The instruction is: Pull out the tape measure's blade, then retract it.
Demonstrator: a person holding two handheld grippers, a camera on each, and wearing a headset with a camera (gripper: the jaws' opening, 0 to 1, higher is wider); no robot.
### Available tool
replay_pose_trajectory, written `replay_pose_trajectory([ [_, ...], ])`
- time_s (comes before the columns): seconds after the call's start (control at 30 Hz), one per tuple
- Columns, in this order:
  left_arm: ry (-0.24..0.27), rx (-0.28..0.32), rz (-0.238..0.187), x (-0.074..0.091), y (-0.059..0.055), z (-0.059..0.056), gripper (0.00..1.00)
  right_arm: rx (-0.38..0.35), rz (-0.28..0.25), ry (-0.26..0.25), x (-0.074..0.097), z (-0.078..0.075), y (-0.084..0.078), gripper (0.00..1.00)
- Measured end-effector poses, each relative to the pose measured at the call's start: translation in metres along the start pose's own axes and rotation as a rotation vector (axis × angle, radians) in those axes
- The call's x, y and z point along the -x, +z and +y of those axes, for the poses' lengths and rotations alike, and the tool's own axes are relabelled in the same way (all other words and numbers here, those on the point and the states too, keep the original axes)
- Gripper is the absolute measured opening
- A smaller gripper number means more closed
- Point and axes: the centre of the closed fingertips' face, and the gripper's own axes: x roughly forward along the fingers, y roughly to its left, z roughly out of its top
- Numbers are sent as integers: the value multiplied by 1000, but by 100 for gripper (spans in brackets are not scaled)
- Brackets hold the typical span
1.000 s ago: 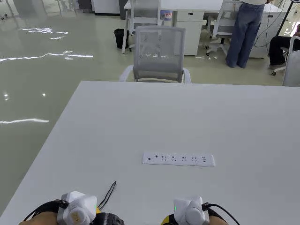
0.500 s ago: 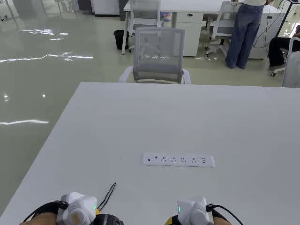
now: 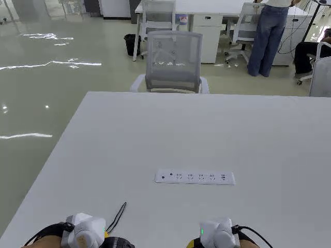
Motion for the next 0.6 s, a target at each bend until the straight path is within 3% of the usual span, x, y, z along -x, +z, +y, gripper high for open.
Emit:
replay_pose_trajectory([
  [0.6,1,1,0,0,0,0,26,-16,7,-1,11,2,-12,10],
])
